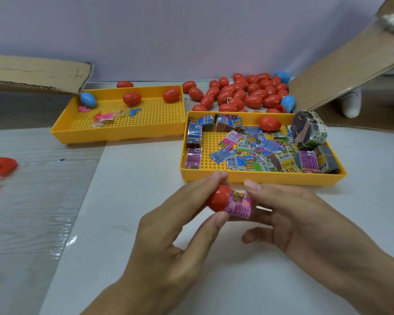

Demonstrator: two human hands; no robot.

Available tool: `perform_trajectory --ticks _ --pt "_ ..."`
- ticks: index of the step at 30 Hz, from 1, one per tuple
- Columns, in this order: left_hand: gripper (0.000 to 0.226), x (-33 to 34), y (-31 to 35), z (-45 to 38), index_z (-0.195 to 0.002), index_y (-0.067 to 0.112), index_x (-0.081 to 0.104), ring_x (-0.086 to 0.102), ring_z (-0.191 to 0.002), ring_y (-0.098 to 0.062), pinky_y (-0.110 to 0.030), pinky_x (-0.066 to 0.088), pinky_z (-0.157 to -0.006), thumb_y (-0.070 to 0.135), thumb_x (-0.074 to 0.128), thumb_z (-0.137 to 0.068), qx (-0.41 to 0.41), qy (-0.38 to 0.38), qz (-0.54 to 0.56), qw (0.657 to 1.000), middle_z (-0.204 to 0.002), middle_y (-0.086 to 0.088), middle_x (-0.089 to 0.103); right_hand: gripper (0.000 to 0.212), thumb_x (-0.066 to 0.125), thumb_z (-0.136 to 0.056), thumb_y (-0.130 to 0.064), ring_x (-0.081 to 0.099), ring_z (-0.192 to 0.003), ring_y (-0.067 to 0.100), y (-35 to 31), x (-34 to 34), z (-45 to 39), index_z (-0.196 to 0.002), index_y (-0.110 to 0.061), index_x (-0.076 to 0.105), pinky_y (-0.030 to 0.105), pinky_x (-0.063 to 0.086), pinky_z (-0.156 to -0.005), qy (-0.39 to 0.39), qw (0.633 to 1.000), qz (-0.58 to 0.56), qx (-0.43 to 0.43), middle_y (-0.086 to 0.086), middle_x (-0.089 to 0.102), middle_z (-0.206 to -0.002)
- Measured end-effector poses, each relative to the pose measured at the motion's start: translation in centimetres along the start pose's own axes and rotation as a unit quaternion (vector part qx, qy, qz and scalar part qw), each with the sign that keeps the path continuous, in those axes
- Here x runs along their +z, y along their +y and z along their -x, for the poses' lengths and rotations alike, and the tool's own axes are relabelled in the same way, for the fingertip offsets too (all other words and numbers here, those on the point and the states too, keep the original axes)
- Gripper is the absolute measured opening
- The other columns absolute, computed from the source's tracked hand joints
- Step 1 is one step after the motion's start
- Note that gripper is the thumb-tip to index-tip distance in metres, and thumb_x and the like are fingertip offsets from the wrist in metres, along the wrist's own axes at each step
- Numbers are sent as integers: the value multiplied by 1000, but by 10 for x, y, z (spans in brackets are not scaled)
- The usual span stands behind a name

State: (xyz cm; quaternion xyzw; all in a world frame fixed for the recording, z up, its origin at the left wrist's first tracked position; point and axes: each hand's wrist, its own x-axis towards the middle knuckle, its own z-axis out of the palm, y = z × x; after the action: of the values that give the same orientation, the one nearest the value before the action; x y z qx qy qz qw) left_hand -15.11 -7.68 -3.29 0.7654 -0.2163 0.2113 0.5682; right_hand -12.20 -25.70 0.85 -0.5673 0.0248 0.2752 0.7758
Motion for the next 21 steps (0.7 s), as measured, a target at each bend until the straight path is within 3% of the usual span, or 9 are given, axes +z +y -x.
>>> perform_trajectory --ticks 4,5,7,8,9,11,12,15,21 --pt "42 -1 6 0 -129 6 57 63 -121 -17 -40 53 -98 20 63 -90 -8 -34 -24 999 -131 -5 64 49 79 -75 -34 73 -83 31 -2 -1 0 -105 3 68 30 57 -56 -45 997 -28 52 22 72 -98" --pt "47 1 1 -4 -126 7 58 63 -119 -12 -38 51 -102 31 68 -87 -38 -58 -23 997 -131 -4 64 53 79 -73 -33 74 -83 32 -2 -2 0 -107 5 65 29 57 -55 -55 996 -31 58 21 72 -96" --pt "91 -11 1 -6 -125 16 56 58 -105 0 -39 40 -113 77 73 -60 -73 -175 -15 982 -129 -2 61 55 79 -70 -32 74 -83 31 -2 -4 0 -109 4 66 27 56 -54 -60 996 -29 65 18 73 -94" --pt "107 -13 -4 -10 -127 20 54 56 -101 3 -37 36 -115 90 66 -47 -135 -179 12 974 -131 -1 60 53 79 -70 -32 74 -83 31 -3 -4 0 -109 2 68 27 56 -54 -60 995 -30 67 18 73 -94" --pt "101 -15 -2 -12 -126 22 53 58 -105 3 -33 38 -114 91 61 -52 -138 -191 27 971 -131 4 58 51 79 -69 -32 74 -83 29 -3 -4 0 -108 -1 71 26 57 -55 -61 995 -33 70 18 74 -94" --pt "69 -9 6 -17 -132 18 46 57 -123 1 -24 45 -106 69 52 -86 -77 -167 -18 983 -136 6 55 43 81 -69 -32 75 -82 26 -3 -5 0 -103 -6 76 25 57 -56 -67 994 -41 74 16 75 -95" --pt "56 -8 13 -10 -134 15 46 56 -127 -3 -24 47 -104 53 54 -93 -60 -135 -11 989 -137 4 57 41 83 -69 -32 75 -80 25 -3 -5 0 -101 -8 77 25 57 -56 -72 993 -48 77 15 75 -94" --pt "42 -2 10 0 -132 15 55 61 -122 -6 -22 49 -99 21 61 -90 -8 -51 -11 999 -132 6 64 37 84 -68 -33 75 -78 25 -4 -4 1 -96 -10 79 24 56 -54 -74 992 -59 84 16 75 -93" --pt "46 -6 6 -2 -141 21 52 58 -125 -6 -18 46 -101 32 58 -97 -42 -87 33 995 -136 15 61 30 80 -72 -33 75 -82 26 -4 -3 1 -93 -12 79 23 56 -53 -66 992 -51 91 16 75 -94"
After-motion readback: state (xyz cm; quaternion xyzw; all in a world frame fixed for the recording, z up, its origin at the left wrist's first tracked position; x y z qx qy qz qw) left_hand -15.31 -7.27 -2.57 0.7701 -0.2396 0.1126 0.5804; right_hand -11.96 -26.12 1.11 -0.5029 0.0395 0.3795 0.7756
